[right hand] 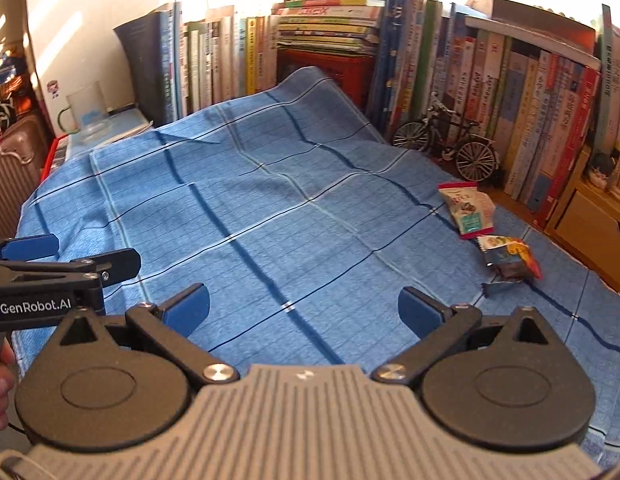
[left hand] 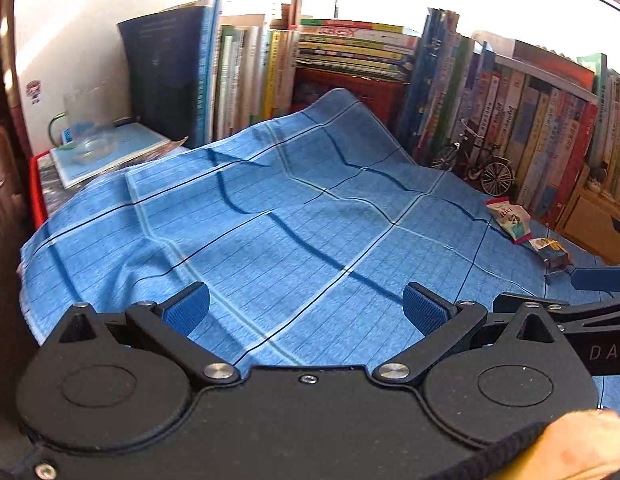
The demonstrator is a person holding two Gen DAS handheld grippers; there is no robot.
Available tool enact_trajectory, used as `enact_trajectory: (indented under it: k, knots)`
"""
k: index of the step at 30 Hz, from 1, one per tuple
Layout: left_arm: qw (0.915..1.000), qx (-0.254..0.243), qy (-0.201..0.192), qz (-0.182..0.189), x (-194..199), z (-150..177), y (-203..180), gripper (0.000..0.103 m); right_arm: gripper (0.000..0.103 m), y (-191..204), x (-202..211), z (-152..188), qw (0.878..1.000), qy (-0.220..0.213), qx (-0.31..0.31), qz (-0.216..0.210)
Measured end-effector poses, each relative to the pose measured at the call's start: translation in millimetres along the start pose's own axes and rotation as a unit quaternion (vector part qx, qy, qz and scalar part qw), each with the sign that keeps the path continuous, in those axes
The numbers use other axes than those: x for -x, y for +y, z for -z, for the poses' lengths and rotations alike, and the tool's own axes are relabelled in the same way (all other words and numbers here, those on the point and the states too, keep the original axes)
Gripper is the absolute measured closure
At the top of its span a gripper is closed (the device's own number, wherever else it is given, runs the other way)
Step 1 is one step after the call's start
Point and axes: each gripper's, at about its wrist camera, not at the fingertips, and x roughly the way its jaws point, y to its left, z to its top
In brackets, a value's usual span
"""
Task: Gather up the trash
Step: 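Move both open tools back over the last wrappers on the cloth, then grasp the rice snack packet with the left tool while the right tool grasps the orange wrapper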
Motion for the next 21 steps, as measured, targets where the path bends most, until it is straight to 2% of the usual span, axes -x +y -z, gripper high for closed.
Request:
enact_trajectory:
  k: [4, 7, 10, 13, 21]
  knots:
    - [0.9996, -0.010, 0.001, 0.028, -24, -14, -27, 0.000, 0.000, -27, -8, -7, 0.999, -0.003, -0.013, 0.034]
    - [0.9977, -0.036, 0.011, 0.056, -44, -22, -48, 0.000, 0.000, -50, -14, -11, 0.998, -0.004, -0.027, 0.051]
    - [0.9965, -0.052, 0.010, 0.065, -62, -31, -67, 0.001, 0.000, -72, -20, -12, 0.997, -0.004, -0.038, 0.070]
    - [0.9964, -0.043, 0.009, 0.072, -80, -42, -81, 0.001, 0.000, -96, -29, -14, 0.995, 0.000, -0.046, 0.089]
    - [0.9923, -0.064, 0.025, 0.103, -133, -67, -127, 0.001, 0.000, -137, -57, -12, 0.991, 0.015, -0.014, 0.132]
